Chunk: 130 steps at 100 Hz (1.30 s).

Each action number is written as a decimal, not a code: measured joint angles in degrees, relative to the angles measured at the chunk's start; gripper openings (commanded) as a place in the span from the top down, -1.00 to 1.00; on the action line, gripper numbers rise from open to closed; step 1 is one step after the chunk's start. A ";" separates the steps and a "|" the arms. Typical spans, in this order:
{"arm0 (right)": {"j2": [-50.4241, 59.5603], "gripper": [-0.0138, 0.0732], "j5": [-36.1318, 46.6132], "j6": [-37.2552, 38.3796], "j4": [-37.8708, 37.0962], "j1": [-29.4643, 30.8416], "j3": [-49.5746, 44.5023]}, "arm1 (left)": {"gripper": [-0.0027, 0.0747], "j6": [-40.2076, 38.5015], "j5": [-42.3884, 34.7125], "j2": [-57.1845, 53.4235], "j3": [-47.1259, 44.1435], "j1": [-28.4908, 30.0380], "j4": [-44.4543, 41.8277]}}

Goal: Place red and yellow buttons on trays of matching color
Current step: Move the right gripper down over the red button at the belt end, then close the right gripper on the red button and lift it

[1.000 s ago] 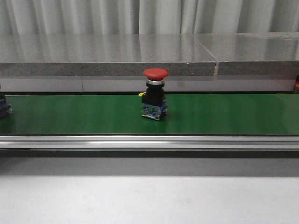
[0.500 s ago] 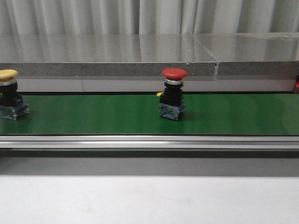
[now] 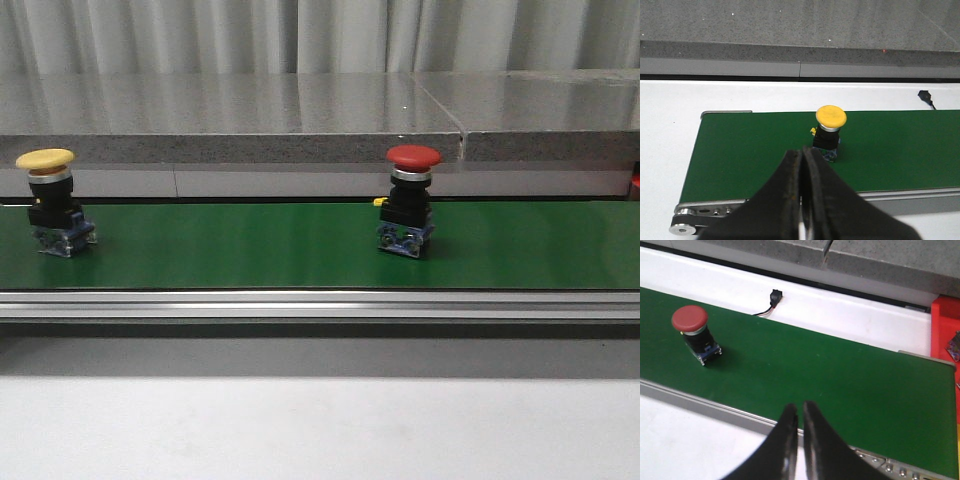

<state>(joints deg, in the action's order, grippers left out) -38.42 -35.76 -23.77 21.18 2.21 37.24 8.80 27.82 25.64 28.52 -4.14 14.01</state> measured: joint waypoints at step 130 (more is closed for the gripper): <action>-42.30 -0.77 -2.22 -3.95 -0.01 -9.70 18.33 | 0.98 0.00 0.00 0.00 0.00 0.00 0.00</action>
<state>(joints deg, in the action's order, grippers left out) -80.73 -37.98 -27.73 21.16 -7.49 55.57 8.80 27.82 25.64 28.52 -4.14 14.01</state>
